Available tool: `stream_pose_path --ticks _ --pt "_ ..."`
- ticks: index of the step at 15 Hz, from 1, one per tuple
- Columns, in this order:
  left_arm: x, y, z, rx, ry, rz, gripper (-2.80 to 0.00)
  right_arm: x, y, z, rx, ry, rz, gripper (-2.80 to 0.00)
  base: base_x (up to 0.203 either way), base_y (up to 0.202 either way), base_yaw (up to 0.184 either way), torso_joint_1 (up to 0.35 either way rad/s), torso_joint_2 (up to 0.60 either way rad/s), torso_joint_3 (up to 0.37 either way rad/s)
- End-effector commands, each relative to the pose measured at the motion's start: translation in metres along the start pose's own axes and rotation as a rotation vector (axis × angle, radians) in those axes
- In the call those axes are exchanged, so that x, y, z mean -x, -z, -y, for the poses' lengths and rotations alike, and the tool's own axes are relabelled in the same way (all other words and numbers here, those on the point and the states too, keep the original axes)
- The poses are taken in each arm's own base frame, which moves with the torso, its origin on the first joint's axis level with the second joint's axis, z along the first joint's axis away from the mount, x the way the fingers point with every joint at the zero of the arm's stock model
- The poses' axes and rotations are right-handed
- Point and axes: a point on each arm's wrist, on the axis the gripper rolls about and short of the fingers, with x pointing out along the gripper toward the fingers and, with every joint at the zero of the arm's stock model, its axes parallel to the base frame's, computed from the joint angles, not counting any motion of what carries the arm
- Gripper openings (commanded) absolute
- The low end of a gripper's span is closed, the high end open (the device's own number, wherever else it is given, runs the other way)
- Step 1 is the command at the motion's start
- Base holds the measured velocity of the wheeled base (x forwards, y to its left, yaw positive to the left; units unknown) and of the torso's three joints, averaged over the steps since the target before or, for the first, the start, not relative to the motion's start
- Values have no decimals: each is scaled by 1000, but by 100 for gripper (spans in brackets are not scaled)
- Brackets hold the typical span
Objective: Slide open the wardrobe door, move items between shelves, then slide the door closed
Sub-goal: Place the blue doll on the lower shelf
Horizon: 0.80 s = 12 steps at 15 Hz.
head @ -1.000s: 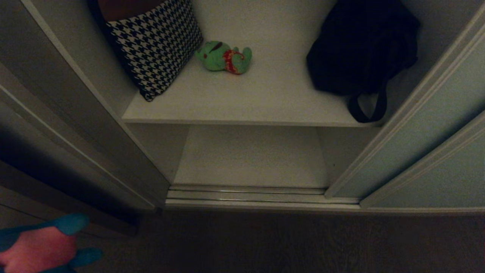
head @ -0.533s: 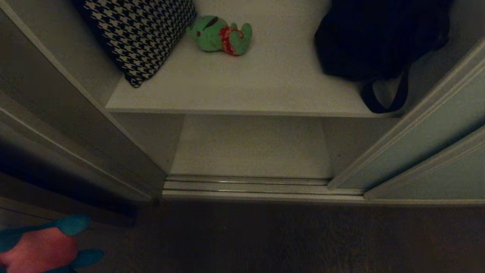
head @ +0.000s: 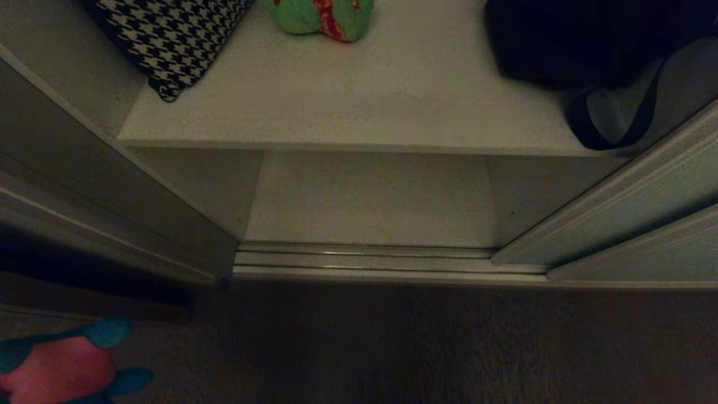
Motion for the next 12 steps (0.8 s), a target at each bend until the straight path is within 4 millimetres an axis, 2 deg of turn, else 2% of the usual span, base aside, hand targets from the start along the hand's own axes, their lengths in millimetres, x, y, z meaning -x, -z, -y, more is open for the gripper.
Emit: stream_pose_path --ticks 1,12 --pt "0 0 0 0 1 -2 -280 0 0 0 0 0 1 -280 0 0 0 -1 1 -193" --pt "0 0 0 0 2 -2 -280 0 0 0 0 0 1 -280 0 0 0 3 1 -198"
